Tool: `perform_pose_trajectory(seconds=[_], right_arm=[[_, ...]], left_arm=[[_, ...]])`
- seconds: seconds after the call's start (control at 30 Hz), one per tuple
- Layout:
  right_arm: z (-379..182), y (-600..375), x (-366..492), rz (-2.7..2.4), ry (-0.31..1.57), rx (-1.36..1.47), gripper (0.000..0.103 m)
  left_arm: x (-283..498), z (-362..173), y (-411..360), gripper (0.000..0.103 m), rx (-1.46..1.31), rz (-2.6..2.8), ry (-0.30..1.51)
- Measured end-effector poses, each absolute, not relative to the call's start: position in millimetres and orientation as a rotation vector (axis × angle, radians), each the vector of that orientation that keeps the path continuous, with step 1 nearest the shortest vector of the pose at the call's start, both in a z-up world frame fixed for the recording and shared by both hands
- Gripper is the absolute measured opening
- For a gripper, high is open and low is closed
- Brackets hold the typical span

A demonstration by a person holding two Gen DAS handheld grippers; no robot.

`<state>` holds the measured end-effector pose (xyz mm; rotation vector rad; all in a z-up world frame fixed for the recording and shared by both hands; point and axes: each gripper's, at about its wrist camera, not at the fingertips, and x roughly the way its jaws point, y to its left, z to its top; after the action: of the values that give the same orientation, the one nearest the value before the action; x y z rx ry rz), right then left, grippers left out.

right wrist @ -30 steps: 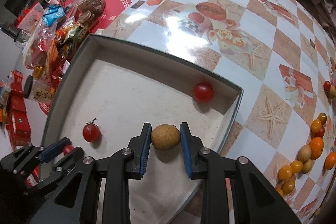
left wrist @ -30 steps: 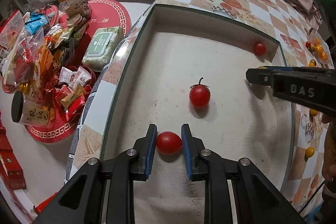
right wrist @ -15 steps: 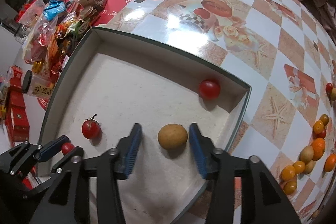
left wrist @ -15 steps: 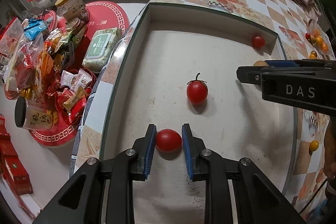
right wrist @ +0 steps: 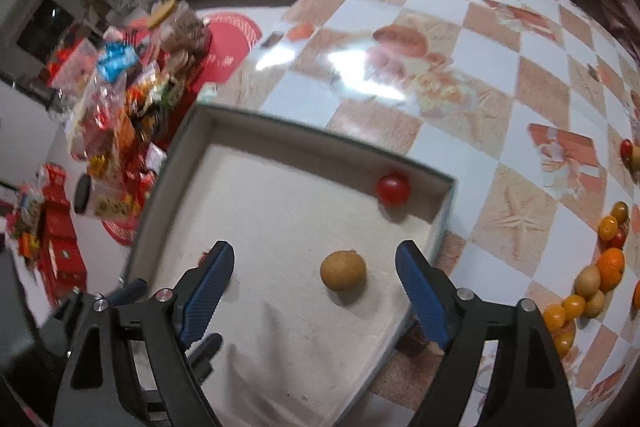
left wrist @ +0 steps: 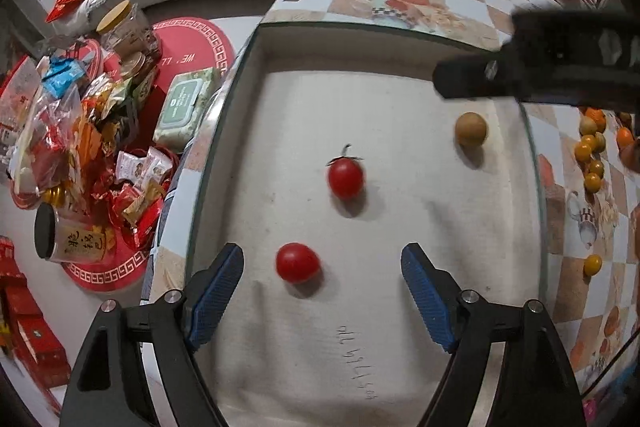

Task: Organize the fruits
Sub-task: 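Grasp a yellow cherry tomato with the left tool while the right tool grasps a brown kiwi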

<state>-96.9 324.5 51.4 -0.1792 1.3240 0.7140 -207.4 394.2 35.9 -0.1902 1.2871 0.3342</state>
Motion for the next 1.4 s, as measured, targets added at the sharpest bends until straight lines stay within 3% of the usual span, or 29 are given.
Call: perform_pose_trajectory(seconds=[0.27,0.6,0.97,1.23,1.3,1.4], right_arm=[[80,263,-89,0.608,1.274,-0.092,0.086],[79,101,-97,0.265,1.291,0.027,0.086],[52,-62,-135,-0.079,1.330,0.137,0.086],[36,-134,-129,-0.224,1.292,0.215,0.085],[34,-143,-124,-0.240,1.277,0.219,0.082],[29,-156,-112,-0.255,1.264,0.238,0.068]], left_arm=[[-188,54,347,0.082,-0.106,0.237,1.266],[-163,74,252,0.082,-0.036,0.050,1.243],[-159,43,166,0.082,0.018,-0.068,1.316],[-157,23,148,0.082,0.035,-0.031,1.346],[-156,20,147,0.082,0.030,-0.020,1.349],[-155,18,147,0.082,0.022,-0.004,1.351]])
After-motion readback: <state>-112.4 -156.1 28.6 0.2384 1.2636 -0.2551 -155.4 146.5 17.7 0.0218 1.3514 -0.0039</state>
